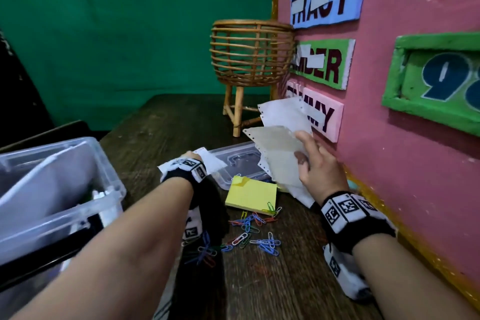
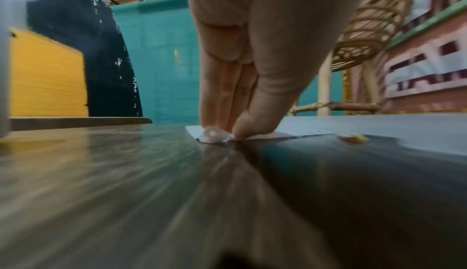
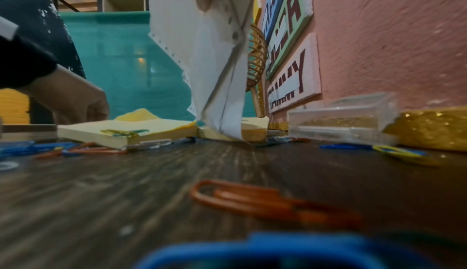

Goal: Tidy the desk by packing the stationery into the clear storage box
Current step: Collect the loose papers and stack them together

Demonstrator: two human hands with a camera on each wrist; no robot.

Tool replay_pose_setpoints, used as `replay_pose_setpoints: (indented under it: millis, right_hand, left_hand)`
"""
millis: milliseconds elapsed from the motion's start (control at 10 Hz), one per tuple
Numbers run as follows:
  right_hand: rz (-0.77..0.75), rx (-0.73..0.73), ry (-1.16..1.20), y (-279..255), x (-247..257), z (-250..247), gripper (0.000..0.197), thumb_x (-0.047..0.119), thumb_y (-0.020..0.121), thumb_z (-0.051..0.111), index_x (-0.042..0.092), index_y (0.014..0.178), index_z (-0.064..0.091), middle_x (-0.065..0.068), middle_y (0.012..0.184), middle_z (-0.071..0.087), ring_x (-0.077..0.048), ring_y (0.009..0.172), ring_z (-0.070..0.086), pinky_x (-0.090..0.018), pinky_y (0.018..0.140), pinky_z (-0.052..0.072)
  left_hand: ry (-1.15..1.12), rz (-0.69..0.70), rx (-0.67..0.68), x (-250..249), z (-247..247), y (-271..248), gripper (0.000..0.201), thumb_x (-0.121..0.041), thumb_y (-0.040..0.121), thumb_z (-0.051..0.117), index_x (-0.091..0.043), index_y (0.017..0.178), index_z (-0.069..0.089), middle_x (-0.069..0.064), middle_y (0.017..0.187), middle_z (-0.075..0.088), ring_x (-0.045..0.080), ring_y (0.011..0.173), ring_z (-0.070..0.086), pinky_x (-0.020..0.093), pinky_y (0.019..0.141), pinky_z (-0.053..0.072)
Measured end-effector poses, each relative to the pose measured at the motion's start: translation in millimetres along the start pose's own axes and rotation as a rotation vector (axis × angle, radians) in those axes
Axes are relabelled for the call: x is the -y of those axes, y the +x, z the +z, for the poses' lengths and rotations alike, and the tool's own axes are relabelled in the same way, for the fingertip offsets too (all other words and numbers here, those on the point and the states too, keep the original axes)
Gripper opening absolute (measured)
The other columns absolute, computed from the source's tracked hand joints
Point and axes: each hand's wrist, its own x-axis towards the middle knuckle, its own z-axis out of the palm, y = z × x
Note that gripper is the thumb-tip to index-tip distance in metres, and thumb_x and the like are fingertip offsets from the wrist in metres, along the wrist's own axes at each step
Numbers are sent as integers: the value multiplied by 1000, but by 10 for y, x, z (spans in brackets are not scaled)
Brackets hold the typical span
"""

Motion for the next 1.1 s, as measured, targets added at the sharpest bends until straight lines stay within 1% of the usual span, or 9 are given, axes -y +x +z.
replay_pose_setpoints:
  millis: [200, 400, 500, 600, 700, 800, 900, 1000, 1100]
  right_hand:
    - [-39, -100, 60, -224, 189, -174, 68, 4, 84, 60, 38, 130, 23, -23, 83, 67, -39, 62, 64, -40, 55, 52]
    - [131, -109, 111, -427, 284, -518, 85, 11, 86, 59, 50, 140, 7, -26, 65, 60, -35, 48, 53, -41, 51, 48]
    - [312, -60, 146, -479, 291, -660, 94, 11, 83, 63, 44, 143, -1, -26, 100, 66, -41, 74, 62, -39, 68, 50]
    - [481, -26, 322, -475, 227, -755, 78, 8, 79, 68, 24, 144, 28, -10, 120, 62, -29, 103, 61, -26, 85, 43]
    - [571, 35, 465, -427, 128, -801, 31, 8, 74, 73, 8, 103, 62, -15, 106, 69, -24, 87, 65, -29, 80, 49]
    - [579, 177, 649, -386, 162, -842, 16, 7, 75, 73, 11, 89, 66, -19, 102, 70, -28, 86, 67, -41, 86, 53]
    - [537, 281, 918, -391, 360, -858, 18, 14, 74, 74, 9, 90, 66, -12, 88, 74, -16, 65, 70, -28, 66, 58]
    - [466, 389, 1093, -447, 548, -821, 65, 46, 36, 89, 11, 85, 68, -7, 79, 75, -13, 63, 70, -24, 59, 57]
    - [438, 494, 1154, -538, 644, -820, 59, 41, 37, 89, 10, 83, 68, -5, 77, 75, -15, 65, 70, -25, 61, 58]
  left_hand:
    - [141, 37, 52, -27, -224, -722, 39, -14, 87, 54, -7, 125, 51, 15, 124, 59, 37, 114, 58, 53, 92, 49]
    - [166, 127, 85, -67, -428, -1179, 37, -15, 86, 56, -4, 121, 53, 14, 123, 59, 35, 114, 58, 42, 93, 50]
    - [220, 218, 43, -259, -749, -1341, 35, -10, 88, 57, 1, 121, 56, 17, 126, 59, 32, 116, 58, 35, 92, 48]
    - [275, 382, -10, -423, -1186, -1621, 34, -11, 86, 61, 4, 116, 59, 17, 115, 63, 30, 109, 61, 30, 84, 50]
    - [261, 592, -44, -455, -1602, -1964, 19, -18, 81, 63, -7, 94, 70, 5, 86, 65, 23, 87, 64, 24, 68, 45]
    - [177, 767, -1, -427, -1842, -2244, 4, -20, 78, 65, -21, 77, 69, -11, 64, 57, 13, 68, 55, 24, 64, 43]
    - [89, 883, -29, -478, -1808, -2354, 13, -18, 78, 66, -19, 89, 73, -9, 72, 62, 9, 68, 54, 20, 65, 41]
    - [-33, 930, -138, -541, -1597, -2340, 23, -10, 78, 63, -16, 98, 72, 1, 92, 69, 10, 79, 56, 17, 73, 42]
    - [-162, 928, -185, -531, -1397, -2273, 21, -6, 83, 59, -11, 101, 69, 5, 101, 70, 16, 92, 62, 9, 72, 35]
